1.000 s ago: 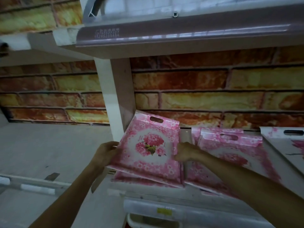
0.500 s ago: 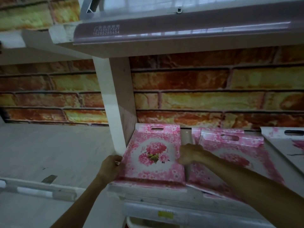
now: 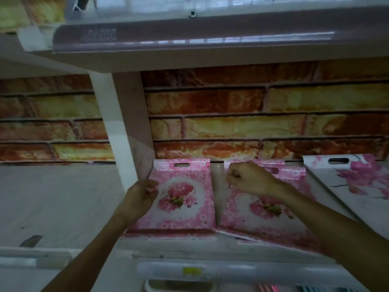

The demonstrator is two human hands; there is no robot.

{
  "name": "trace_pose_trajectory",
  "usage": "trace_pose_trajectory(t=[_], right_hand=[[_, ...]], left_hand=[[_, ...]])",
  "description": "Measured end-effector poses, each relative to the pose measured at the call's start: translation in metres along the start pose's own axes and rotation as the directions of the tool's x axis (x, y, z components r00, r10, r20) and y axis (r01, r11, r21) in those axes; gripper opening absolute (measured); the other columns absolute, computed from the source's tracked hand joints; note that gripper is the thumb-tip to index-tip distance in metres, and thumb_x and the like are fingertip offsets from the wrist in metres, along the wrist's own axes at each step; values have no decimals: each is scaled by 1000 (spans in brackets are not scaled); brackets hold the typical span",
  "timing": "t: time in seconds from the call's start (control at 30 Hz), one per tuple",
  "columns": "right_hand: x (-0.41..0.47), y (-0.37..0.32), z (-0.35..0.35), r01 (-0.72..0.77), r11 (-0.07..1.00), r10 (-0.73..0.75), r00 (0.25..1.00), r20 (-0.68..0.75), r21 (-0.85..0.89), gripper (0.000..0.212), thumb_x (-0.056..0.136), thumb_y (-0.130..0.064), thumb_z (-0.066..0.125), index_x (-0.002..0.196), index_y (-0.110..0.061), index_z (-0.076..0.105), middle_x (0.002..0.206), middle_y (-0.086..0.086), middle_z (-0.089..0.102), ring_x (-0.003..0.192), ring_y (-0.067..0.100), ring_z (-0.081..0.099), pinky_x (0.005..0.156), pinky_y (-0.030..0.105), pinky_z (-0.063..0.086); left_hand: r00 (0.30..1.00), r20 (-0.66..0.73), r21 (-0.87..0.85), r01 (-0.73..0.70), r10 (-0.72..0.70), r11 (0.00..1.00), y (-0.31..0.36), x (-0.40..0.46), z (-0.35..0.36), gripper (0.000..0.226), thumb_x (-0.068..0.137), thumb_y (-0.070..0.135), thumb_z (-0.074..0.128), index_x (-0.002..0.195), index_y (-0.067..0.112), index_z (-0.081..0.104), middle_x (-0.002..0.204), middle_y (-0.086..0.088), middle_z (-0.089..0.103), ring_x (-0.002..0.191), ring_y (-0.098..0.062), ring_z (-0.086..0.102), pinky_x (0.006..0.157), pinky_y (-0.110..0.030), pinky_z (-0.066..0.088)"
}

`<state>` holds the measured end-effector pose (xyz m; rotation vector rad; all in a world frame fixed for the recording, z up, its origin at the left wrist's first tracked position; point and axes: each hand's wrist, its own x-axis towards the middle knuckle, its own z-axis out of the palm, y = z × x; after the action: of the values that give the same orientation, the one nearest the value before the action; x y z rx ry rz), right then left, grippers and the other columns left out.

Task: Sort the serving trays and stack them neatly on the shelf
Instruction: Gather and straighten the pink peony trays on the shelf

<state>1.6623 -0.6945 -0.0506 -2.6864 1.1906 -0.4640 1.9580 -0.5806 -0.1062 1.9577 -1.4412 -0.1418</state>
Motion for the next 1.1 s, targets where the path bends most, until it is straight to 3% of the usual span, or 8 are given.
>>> trace_pose_trajectory(t=[0.2, 0.27, 0.4, 0.57, 0.67, 0.83, 1.0, 1.1], right_hand=[[-64, 45, -27, -29, 974, 73, 979, -190, 224, 25, 97, -30, 56, 74, -21, 57, 60, -3, 53, 56, 12, 51, 64, 29, 45], [-75, 59, -26, -36, 965, 97, 969, -226, 260, 29, 96, -26, 58, 67, -25, 53, 59, -4, 53, 55, 10, 49, 64, 30, 45], [-87, 84, -20, -102, 956, 162, 964, -209, 274, 29, 96, -24, 57, 68, -21, 53, 61, -3, 50, 56, 8, 46, 67, 34, 46], [-97, 98, -16, -142, 945, 216, 947, -237, 294, 31, 96, -25, 57, 66, -27, 50, 59, -5, 49, 57, 6, 48, 63, 25, 41], [-101, 103, -14, -183, 934, 263, 935, -240, 308, 30, 97, -23, 56, 67, -24, 49, 64, -2, 51, 57, 9, 46, 63, 27, 41], [-107, 114, -9, -261, 881, 384, 882, -273, 394, 35, 96, -21, 56, 63, -24, 46, 62, -1, 51, 57, 12, 47, 63, 31, 42], [-108, 120, -5, -334, 842, 492, 798, -347, 423, 33, 96, -24, 56, 64, -14, 51, 61, 2, 55, 57, 14, 50, 57, 27, 39], [-111, 121, -4, -365, 810, 559, 716, -418, 459, 24, 97, -24, 53, 75, -14, 57, 63, -5, 59, 58, 5, 53, 52, 21, 36]], left_hand=[[975, 207, -217, -37, 83, 975, 65, 15, 30, 24, 82, -3, 69, 82, 20, 62, 74, 6, 64, 51, 3, 60, 53, -5, 44], [951, 298, -167, -40, 89, 985, 88, 20, 50, 7, 84, 3, 68, 81, 9, 65, 66, 5, 65, 48, 0, 63, 52, -12, 50], [904, 424, -87, -23, 58, 996, 132, 23, 91, 29, 84, 25, 55, 81, 2, 73, 77, -16, 74, 76, -29, 73, 71, -35, 59], [838, 545, 79, -91, 34, 993, 149, 26, 130, 44, 94, 34, 53, 56, 14, 45, 57, -1, 46, 54, -13, 50, 46, -18, 35], [831, 557, 74, -35, -13, 997, 152, 24, 136, 42, 94, 31, 55, 58, 18, 39, 57, 2, 40, 50, -7, 41, 37, -14, 27], [872, 488, -41, -28, 44, 999, 154, 23, 140, 31, 100, 28, 43, 83, 5, 53, 73, -7, 56, 55, -14, 49, 45, -21, 32], [907, 413, -247, 22, 85, 969, 157, 26, 132, 36, 101, 22, 42, 69, 8, 51, 60, -4, 44, 52, -13, 40, 50, -26, 27], [934, 333, -335, -10, 129, 942, 148, 30, 128, 30, 102, 31, 40, 97, 10, 61, 81, -12, 61, 68, -22, 57, 60, -29, 40]])
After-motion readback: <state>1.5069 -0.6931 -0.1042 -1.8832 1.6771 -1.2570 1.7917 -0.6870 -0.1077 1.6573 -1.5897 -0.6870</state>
